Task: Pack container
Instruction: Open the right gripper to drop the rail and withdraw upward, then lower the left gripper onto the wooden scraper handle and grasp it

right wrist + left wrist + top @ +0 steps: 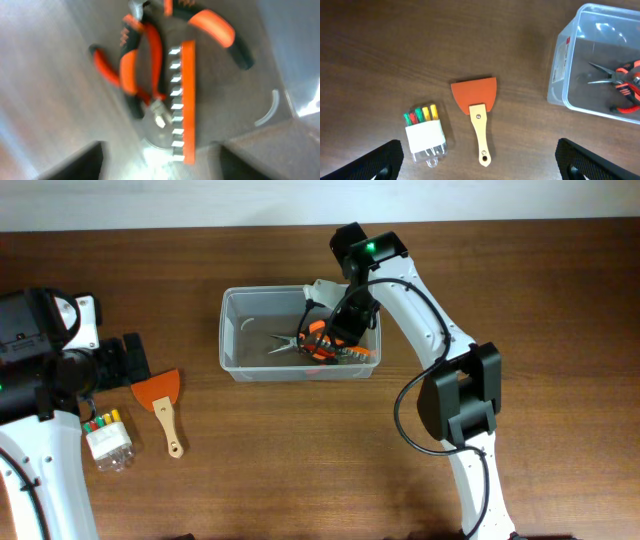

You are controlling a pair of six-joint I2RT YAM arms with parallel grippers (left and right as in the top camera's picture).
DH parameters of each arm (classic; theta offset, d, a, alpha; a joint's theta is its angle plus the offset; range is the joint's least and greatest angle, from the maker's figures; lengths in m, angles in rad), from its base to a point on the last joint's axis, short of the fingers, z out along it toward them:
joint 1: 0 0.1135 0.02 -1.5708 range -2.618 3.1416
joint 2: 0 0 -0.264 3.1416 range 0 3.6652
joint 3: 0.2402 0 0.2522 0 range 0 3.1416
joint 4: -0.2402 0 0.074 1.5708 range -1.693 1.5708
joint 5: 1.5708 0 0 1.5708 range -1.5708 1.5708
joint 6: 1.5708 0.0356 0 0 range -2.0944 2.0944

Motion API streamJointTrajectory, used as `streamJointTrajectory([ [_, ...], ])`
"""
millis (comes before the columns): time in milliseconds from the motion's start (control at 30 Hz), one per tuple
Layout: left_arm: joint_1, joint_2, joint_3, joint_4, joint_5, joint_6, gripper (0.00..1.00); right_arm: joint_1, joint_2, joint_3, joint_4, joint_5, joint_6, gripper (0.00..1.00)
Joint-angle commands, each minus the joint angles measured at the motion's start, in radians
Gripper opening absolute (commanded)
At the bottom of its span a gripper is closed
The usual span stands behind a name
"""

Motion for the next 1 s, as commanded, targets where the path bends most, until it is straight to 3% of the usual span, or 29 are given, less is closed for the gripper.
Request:
streamJointTrajectory([
  [0,0.002,-0.007,0.019,-0.039,-0.003,-0.006,0.99,-0.017,-0.173,0.073,-0.027,-0.008,0.065,0.98],
  [167,-0.014,-0.034,0.019,-0.163,-0.014,-0.072,0.99,-0.098,-0.352,0.091,-0.04,0.01,0.085,0.99],
  [300,-0.093,-0.119,-0.009,-0.235,-0.124,-0.145,0.99,-0.21,-0.465,0.091,-0.04,0.01,0.159,0.99],
  [467,-0.196,-0.294,-0.084,-0.306,-0.158,-0.197,0.99,-0.333,-0.509,0.09,-0.049,0.01,0.235,0.99],
  [633,-0.209,-0.426,-0.203,-0.293,-0.14,-0.213,0.99,-0.381,-0.503,0.064,-0.059,0.01,0.238,0.99],
  [767,-0.209,-0.375,-0.277,-0.235,-0.124,-0.253,0.99,-0.381,-0.497,0.027,-0.047,0.01,0.237,0.99],
  [967,-0.209,-0.142,-0.314,-0.143,-0.082,-0.325,0.99,-0.381,-0.497,-0.027,-0.031,0.011,0.237,0.99],
])
